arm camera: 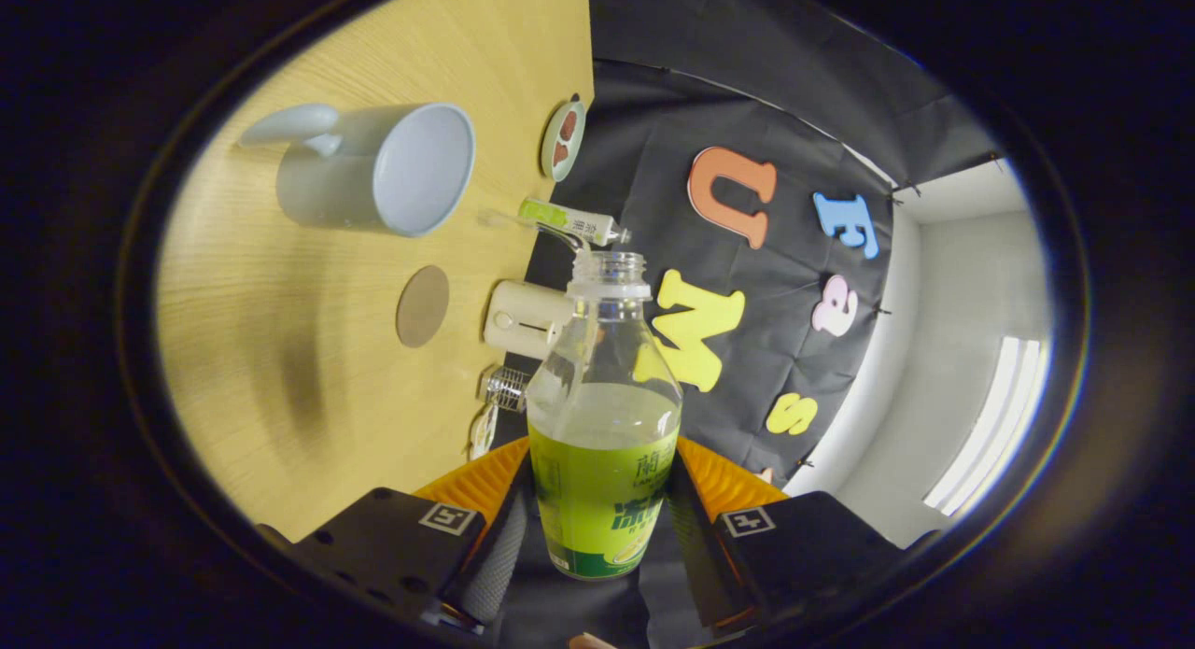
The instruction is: Take the bottle from table, then pour the juice into the cup, finally place the bottle on the coaster
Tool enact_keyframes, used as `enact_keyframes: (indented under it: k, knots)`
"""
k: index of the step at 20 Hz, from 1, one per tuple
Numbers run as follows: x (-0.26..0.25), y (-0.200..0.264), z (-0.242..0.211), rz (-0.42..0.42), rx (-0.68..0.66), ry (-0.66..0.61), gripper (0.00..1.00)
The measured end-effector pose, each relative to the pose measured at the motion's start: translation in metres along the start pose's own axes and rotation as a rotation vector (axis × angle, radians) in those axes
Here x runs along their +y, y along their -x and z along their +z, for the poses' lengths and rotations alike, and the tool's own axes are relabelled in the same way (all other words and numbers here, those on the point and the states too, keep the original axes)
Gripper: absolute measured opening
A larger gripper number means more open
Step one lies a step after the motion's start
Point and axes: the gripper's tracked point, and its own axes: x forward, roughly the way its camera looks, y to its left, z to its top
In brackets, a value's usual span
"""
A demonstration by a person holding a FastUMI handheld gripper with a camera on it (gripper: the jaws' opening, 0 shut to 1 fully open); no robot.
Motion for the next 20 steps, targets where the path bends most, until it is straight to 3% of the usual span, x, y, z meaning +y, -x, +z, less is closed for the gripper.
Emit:
enact_keyframes:
  k: [20]
  knots:
    - [-0.021,0.003,-0.003,-0.08,0.003,0.084,0.8]
